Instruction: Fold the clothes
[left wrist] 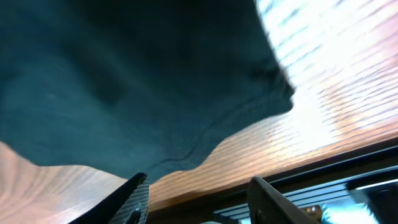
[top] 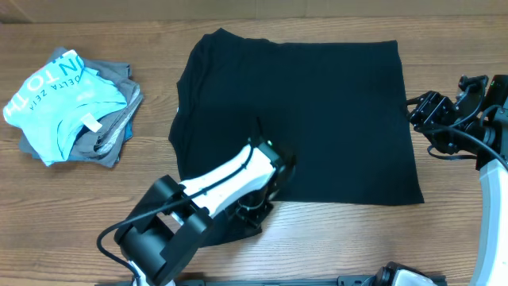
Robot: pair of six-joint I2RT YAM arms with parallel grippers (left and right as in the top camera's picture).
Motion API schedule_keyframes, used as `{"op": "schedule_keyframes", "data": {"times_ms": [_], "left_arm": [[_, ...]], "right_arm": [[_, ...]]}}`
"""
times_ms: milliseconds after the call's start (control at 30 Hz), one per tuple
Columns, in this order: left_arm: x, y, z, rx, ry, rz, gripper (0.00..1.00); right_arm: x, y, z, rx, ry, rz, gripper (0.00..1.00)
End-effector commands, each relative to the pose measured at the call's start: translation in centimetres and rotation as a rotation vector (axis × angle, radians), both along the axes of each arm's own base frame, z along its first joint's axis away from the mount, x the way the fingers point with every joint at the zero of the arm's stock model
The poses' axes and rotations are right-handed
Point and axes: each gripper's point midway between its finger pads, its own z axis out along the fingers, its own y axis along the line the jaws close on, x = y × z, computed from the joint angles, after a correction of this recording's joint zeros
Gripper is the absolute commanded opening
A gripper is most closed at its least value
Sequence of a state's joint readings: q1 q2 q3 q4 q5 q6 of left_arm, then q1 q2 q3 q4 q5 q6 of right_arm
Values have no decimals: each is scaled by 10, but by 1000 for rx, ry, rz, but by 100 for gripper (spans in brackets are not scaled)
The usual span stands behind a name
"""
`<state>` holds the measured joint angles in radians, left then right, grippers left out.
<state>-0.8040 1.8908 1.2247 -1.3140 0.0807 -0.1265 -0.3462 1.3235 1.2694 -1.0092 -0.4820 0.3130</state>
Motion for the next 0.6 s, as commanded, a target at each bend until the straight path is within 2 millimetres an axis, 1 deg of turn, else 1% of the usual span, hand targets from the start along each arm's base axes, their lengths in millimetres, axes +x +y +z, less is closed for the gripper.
{"op": "schedule_keyframes", "data": {"times_ms": [0, 33, 133, 167, 233, 367, 400, 433, 500, 567], "left_arm": [[-13, 9, -3, 12, 38, -12, 63], [-16, 13, -5, 22, 46, -10, 67], [-23, 20, -16, 32, 57, -8, 75], [-24, 21, -20, 30, 55, -7, 77], [-27, 24, -29, 21, 53, -11, 77], [-34, 29, -43, 4, 60, -31, 73], [-34, 29, -45, 0, 56, -31, 71], [-33, 29, -48, -6, 49, -32, 66], [-32, 28, -53, -18, 34, -32, 54], [-33, 29, -53, -14, 37, -32, 35]], "right_arm": [[1, -3, 1, -16, -9, -3, 68], [1, -3, 1, -15, -9, -4, 68], [1, -3, 1, -15, -8, -4, 68], [1, -3, 1, -15, -8, -4, 68], [1, -3, 1, -15, -8, -4, 68], [1, -3, 1, -15, -8, -4, 68], [1, -3, 1, -15, -8, -4, 68], [1, -3, 1, -15, -8, -4, 68], [1, -3, 1, -14, -6, -4, 68], [1, -3, 1, -14, -5, -4, 68]]}}
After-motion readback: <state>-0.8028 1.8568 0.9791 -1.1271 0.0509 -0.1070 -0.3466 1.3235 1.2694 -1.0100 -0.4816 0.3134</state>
